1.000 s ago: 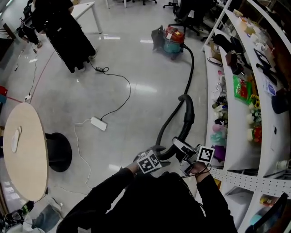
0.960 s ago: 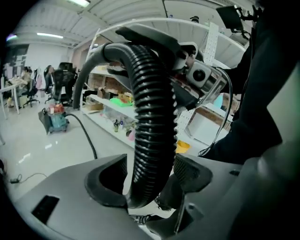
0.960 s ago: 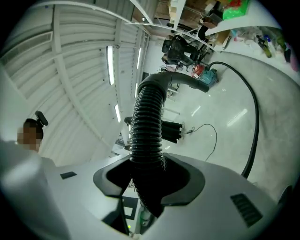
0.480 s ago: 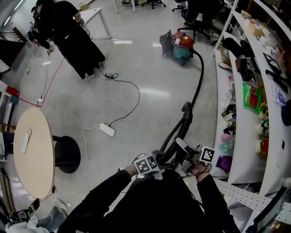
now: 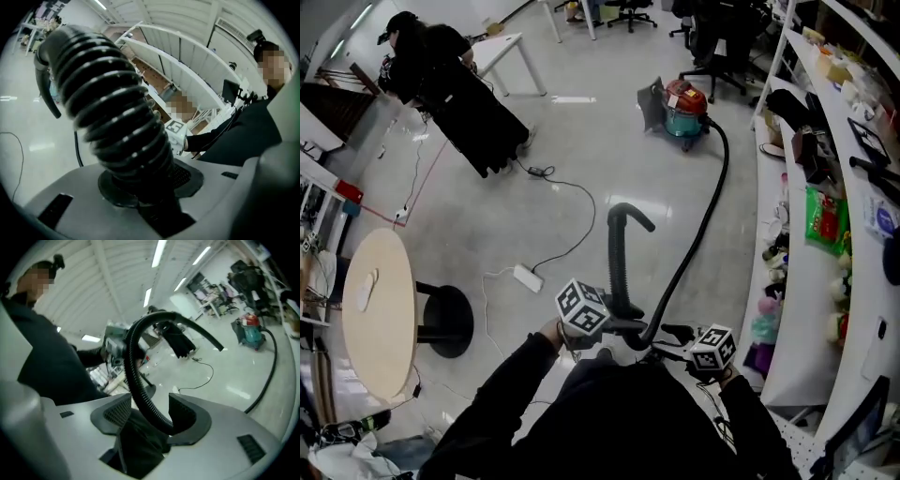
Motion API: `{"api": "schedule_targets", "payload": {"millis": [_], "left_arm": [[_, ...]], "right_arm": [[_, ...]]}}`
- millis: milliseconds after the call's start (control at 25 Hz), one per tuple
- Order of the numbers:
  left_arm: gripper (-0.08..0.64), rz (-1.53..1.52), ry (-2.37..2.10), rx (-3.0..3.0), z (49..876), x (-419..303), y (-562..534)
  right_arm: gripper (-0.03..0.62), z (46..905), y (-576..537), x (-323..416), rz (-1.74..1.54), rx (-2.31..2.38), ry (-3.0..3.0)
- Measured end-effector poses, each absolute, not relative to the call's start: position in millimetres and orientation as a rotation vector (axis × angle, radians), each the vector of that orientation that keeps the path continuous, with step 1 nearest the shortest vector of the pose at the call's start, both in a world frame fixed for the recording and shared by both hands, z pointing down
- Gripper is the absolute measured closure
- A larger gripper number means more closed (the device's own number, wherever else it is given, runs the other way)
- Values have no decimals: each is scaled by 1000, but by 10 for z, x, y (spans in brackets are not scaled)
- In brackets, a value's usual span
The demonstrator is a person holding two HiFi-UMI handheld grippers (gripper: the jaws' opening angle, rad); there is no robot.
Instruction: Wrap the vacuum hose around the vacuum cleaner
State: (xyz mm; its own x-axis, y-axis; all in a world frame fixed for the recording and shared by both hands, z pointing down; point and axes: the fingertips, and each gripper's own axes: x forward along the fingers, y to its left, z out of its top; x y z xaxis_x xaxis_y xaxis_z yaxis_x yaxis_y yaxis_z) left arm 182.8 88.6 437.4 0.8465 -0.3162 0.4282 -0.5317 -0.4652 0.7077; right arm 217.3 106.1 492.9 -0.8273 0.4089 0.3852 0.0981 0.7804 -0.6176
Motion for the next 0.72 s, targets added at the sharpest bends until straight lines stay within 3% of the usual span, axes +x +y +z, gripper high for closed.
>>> {"api": "schedule_targets", "payload": {"millis": [120, 320, 400, 480, 560, 640, 720], "left_arm": [[398, 147, -608, 2042, 4168, 1741, 572], [397, -106, -586, 1952, 3927, 1549, 136], [397, -192, -610, 1914, 3916, 1447, -25], [392, -238, -675, 1881, 3981, 1324, -214], [282, -206, -722, 1857, 4118, 1229, -379], [227, -192, -706, 1837, 4247, 1117, -486], [224, -260, -643, 1798, 4311, 933, -547]], "right_arm": [[313, 4964, 1261, 2072, 549, -556, -2415], [319, 5025, 1280, 1771, 216, -654, -2391], [429, 4955, 1225, 1672, 267, -672, -2418], [431, 4855, 1117, 1581, 428, -670, -2453], [431, 4782, 959, 1492, 589, -645, -2471], [432, 4748, 766, 1384, 721, -591, -2474], [431, 4725, 551, 1250, 853, -519, -2476]]}}
